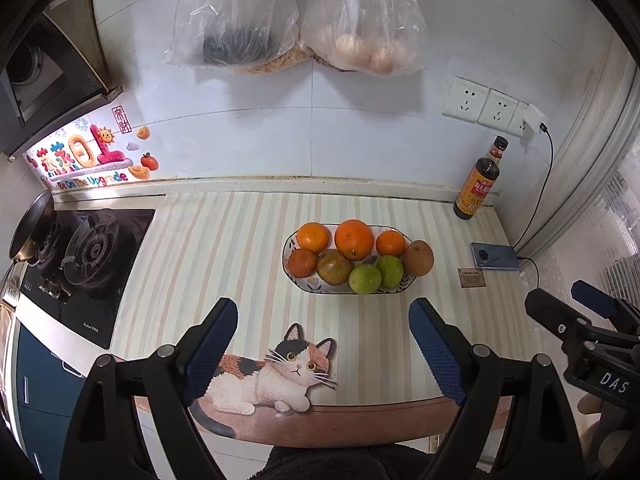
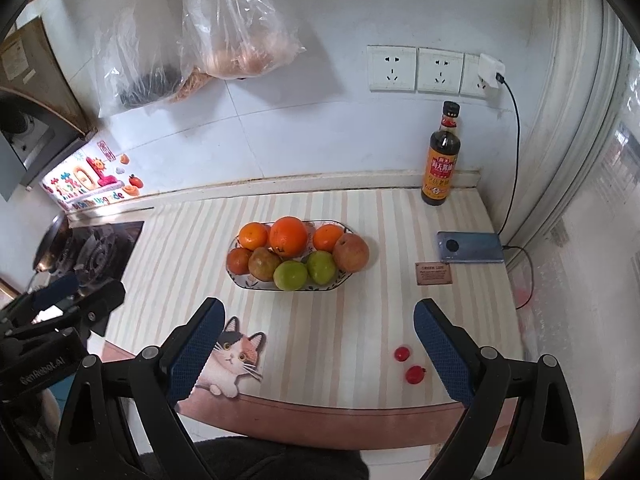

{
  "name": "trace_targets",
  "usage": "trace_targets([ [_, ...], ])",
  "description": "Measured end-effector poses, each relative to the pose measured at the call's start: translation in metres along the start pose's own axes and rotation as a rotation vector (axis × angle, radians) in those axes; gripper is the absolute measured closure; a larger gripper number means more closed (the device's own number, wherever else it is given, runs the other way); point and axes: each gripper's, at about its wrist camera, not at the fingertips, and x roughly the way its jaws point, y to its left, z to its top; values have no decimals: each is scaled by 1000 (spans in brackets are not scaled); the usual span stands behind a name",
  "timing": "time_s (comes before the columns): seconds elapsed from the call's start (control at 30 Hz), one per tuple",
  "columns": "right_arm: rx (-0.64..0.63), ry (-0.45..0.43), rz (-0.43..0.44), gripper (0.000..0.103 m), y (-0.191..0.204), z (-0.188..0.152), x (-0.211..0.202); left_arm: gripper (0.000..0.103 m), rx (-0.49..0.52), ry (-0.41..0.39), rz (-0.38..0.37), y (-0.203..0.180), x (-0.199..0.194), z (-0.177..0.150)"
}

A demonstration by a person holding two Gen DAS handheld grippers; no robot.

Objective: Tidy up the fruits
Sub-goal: 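Withdraw both tools from the plate toward the tomatoes, then grasp a red tomato with the right tool while the left tool grasps the other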

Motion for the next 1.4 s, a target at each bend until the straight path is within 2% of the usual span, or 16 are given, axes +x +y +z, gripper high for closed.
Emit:
trace_targets([
  [0.1,29,7,23,5,-6,0,4,14,-5,19,-13,-1,7,0],
  [0.13,48,12,35,5,-11,0,7,10,-5,28,-19,-2,10,0],
  [0.17,60,17,40,5,-14,0,10,1,-2,36,-23,-3,14,1],
  [0.3,110,53,35,5,-38,-5,31,1,27,57,-7,-13,36,1],
  [0.37,170,113,15,5,-68,-18,60,1,48,84,-7,-22,53,1],
  [0.4,170,113,15,5,-68,-18,60,1,60,99,-6,-27,61,1],
  [0.53,243,182,-46,6,-109,-48,100,1,133,192,-18,-56,103,-5],
  [0.6,325,261,-60,15,-146,-80,141,1,179,235,-25,-74,123,-10],
  [0.67,346,282,-59,38,-155,-89,151,1,234,282,-15,-94,144,-18],
  [0.83,442,348,-29,57,-185,-133,195,1,342,393,-7,-139,193,-37],
  [1.03,485,372,0,63,-194,-158,227,1,438,481,-4,-183,233,-55],
  [1.17,479,378,-1,70,-195,-165,243,1,454,521,-22,-198,250,-61],
  [1.4,492,303,-16,71,-208,-165,233,2,490,571,-107,-227,274,-75],
])
